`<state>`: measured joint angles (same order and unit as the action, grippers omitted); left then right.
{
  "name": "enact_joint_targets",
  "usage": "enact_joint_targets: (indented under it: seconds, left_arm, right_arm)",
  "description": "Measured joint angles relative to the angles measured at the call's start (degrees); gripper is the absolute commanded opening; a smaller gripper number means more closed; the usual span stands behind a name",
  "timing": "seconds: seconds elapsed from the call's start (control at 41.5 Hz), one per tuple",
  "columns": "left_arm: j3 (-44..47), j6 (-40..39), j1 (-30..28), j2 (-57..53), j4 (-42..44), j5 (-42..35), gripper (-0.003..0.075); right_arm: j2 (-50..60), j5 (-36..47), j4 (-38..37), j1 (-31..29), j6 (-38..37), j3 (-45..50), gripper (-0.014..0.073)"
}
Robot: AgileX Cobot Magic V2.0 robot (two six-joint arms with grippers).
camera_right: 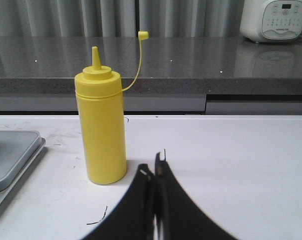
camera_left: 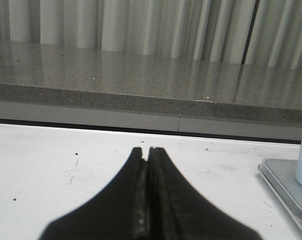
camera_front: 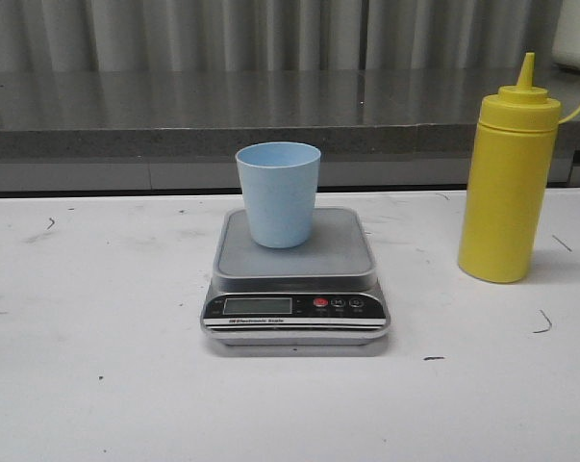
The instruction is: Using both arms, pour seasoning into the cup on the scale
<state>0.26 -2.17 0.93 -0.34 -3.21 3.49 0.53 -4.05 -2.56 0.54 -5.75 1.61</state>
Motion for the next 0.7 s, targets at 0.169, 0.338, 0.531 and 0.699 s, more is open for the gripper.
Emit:
enact_joint_targets:
  seconds: [0.169,0.338,0.531,0.699]
  left_arm:
    - [0.0,0.0,0.0,0.0,0.0,0.0,-0.002]
    - [0.0,0.0,0.0,0.0,0.0,0.0,-0.002]
    - [0.0,0.0,0.0,0.0,0.0,0.0,-0.002]
    - [0.0,0.0,0.0,0.0,0.0,0.0,-0.002]
  right_arm:
    - [0.0,-0.2,4.4,0.0,5.2,0.0,-0.012]
    - [0.0,-0.3,5.2,0.0,5.8,0.0,-0.012]
    - [0.0,-0.3,5.1,0.0,5.2,0.0,-0.012]
    - [0.0,-0.3,4.3,0.0,5.0,0.0,-0.012]
